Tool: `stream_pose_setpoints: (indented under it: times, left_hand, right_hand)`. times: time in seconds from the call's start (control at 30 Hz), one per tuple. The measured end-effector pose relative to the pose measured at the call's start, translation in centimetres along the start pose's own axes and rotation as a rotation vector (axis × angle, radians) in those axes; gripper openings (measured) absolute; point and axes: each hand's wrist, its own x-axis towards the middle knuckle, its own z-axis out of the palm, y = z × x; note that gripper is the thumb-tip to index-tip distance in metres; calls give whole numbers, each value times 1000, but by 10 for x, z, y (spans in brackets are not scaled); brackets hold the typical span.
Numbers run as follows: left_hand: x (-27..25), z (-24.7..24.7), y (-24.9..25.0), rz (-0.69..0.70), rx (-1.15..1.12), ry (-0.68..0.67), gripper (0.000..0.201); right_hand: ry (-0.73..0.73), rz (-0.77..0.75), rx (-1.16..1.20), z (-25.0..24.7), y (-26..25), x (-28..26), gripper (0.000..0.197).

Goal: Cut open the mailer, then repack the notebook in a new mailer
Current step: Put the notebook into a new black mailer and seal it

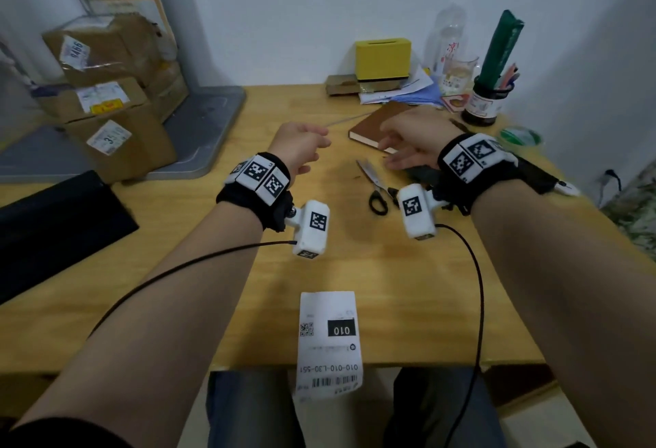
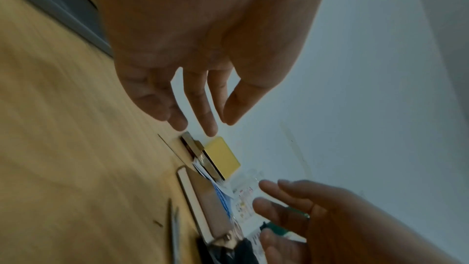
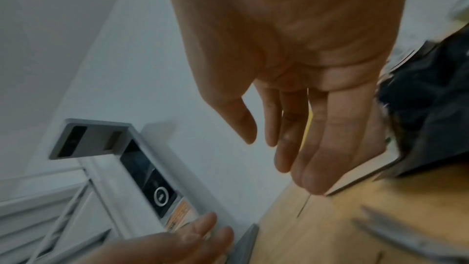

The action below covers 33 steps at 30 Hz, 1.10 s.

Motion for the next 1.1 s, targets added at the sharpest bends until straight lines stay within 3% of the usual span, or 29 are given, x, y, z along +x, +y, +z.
stream_pose_setpoints:
  times: [0.13,0.2,0.4,0.53,0.67,0.73,0.87,1.0,1.1]
  left_hand:
    - [-3,-48,-24,22,65,146,24]
    - [-6,-73,-36,11,84,218,27]
    - [-12,-147,-77,-142,133,388,11]
    - [-28,-183,-91,-136,110,414,22]
    - [-27,-222,-112,-126,87,489,7]
    - [-9,-247,-134,-172,70,533,14]
    - [-22,-265,-131,-274,-33,539,42]
    - [-27,-269,-138,-323,-121,466,51]
    - [-23,-274,-140,-343,-124,439,56]
  right_hand:
    - [-162,-39,-80,58,-15,-4,27]
    - [-230,-49,-131,89,-20,-6,26]
    - [-393,-55,-293,182,-24,-13,29]
    - [-454,-57,-340,233,-27,-17,30]
    - [-510,-65,-348,280,-30,-22,29]
    - [-534,-71,-347,301,-32,-24,31]
    - [-602,-44,-340,338,-34,-27,37]
    - [-653,0,-322,367,-30,-25,45]
    - [-677,64,-270,384,-27,-19,33]
